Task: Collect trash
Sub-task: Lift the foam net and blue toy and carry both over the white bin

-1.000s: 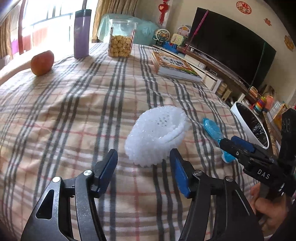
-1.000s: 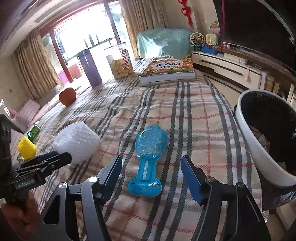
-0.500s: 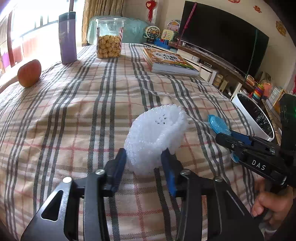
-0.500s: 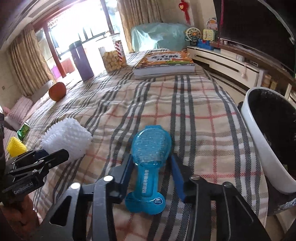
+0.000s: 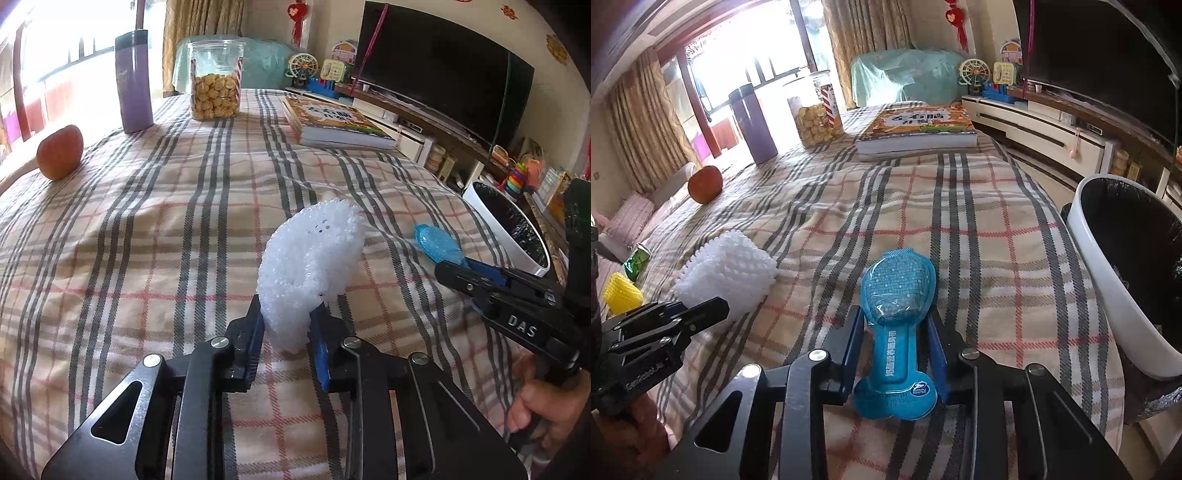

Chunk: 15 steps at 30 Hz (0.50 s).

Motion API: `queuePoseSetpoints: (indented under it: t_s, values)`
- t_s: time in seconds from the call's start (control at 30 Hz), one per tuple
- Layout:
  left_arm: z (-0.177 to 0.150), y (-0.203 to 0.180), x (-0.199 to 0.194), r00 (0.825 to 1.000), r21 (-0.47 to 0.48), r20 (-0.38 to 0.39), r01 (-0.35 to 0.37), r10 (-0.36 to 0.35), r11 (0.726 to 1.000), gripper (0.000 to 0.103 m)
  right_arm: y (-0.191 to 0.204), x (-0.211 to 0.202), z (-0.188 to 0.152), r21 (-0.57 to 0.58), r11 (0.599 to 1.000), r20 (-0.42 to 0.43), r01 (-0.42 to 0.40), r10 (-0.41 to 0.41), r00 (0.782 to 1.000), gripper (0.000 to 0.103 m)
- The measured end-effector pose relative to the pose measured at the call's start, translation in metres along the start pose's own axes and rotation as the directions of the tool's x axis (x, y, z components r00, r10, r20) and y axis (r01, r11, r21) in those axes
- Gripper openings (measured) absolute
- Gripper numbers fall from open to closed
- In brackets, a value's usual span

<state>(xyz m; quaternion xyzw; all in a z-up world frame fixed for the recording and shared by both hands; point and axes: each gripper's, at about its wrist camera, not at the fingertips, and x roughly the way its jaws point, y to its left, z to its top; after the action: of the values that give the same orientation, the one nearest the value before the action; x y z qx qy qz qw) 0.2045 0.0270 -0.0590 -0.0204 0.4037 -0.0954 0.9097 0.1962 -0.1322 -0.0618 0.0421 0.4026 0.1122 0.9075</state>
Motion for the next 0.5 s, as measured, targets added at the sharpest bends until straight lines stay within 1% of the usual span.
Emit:
queuePoseSetpoints:
  t_s: [0.1, 0.3, 0.5]
  values:
    - [-0.003, -0.002, -0.004, 1.0, 0.006, 0.01, -0.022, 0.021, 1.0, 0.021, -0.001, -0.008, -0.004, 0.011, 1.0, 0.011, -0.03, 0.029, 1.0, 0.033]
    - [-0.018, -0.006, -0.017, 1.0, -0.03, 0.012, -0.024, 0.025, 0.999, 0.02, -0.006, -0.027, -0.014, 0.04, 0.996, 0.035, -0.084, 0.083, 0.996, 0.033]
    - [-0.031, -0.017, -0.034, 1.0, -0.052, 0.031, -0.003, 0.004, 0.999, 0.02, -0.014, -0.051, -0.022, 0.065, 0.99, 0.078, -0.124, 0.118, 0.99, 0.033]
